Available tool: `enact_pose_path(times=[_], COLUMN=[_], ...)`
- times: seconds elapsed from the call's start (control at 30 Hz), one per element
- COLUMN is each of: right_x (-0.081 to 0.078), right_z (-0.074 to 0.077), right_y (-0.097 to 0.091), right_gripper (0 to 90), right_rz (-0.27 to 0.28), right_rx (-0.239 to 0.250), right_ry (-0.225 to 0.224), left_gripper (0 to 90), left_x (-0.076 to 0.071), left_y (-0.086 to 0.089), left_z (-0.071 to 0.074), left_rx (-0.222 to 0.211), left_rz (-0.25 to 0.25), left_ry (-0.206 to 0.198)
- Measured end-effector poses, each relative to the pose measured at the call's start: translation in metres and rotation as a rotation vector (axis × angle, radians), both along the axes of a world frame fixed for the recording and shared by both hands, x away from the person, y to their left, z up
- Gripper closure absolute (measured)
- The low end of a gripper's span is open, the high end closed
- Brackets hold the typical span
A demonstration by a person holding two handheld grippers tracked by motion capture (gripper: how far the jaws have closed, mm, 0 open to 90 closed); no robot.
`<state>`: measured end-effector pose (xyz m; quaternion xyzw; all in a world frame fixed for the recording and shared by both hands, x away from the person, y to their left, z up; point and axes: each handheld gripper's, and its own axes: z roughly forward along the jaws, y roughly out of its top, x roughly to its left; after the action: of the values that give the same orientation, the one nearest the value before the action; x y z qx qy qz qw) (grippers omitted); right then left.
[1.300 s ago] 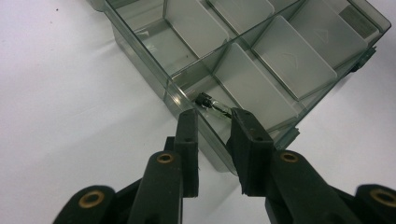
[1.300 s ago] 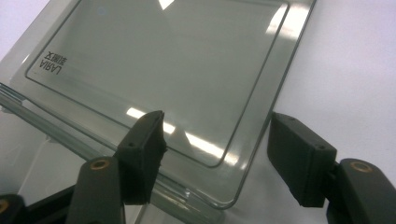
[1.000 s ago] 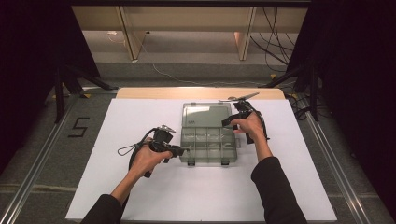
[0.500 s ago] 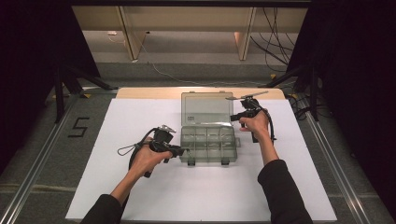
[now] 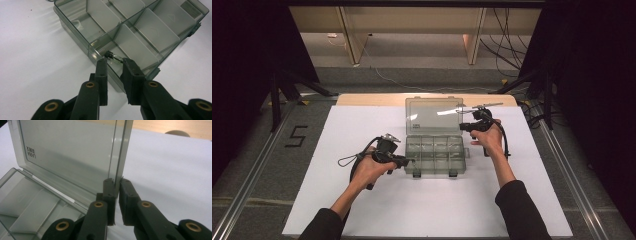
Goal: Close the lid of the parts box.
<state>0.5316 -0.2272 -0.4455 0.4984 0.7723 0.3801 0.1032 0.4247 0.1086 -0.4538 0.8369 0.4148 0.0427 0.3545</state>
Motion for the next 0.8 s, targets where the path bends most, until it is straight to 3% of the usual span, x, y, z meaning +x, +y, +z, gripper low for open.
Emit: enact_pose_path(times=[0.03, 0.17, 0.3, 0.4, 0.47, 0.5, 0.53, 0.8], right_x=[-0.001, -0.006, -0.01, -0.014, -0.015, -0.018, -0.017, -0.024], right_z=[-0.001, -0.003, -0.005, -0.006, -0.008, -0.007, -0.008, -0.014], right_y=[0.0, -0.001, -0.002, -0.002, -0.003, -0.002, -0.002, -0.002], right_gripper=[84.1, 84.2, 84.2, 84.2, 84.2, 84.2, 84.2, 84.1], right_rz=[0.009, 0.023, 0.052, 0.039, 0.054, 0.043, 0.045, 0.049], right_rx=[-0.002, 0.006, -0.005, -0.001, -0.008, -0.001, -0.011, -0.015], right_ry=[-0.029, -0.065, -0.134, -0.142, -0.177, -0.161, -0.184, -0.247], left_gripper=[74.4, 74.4, 74.4, 74.9, 74.8, 74.8, 74.8, 74.5], left_x=[0.001, 0.0, 0.0, 0.0, 0.0, 0.0, 0.0, 0.0], left_y=[0.002, 0.001, 0.001, 0.001, 0.001, 0.001, 0.001, 0.001], left_z=[0.001, 0.0, 0.0, 0.001, 0.001, 0.0, 0.0, 0.001], left_rx=[0.019, 0.013, 0.014, 0.013, 0.013, 0.012, 0.011, 0.015], left_rz=[-0.026, -0.016, -0.015, -0.02, -0.02, -0.02, -0.021, -0.022], left_ry=[0.001, -0.008, -0.011, -0.011, -0.013, -0.012, -0.01, -0.012])
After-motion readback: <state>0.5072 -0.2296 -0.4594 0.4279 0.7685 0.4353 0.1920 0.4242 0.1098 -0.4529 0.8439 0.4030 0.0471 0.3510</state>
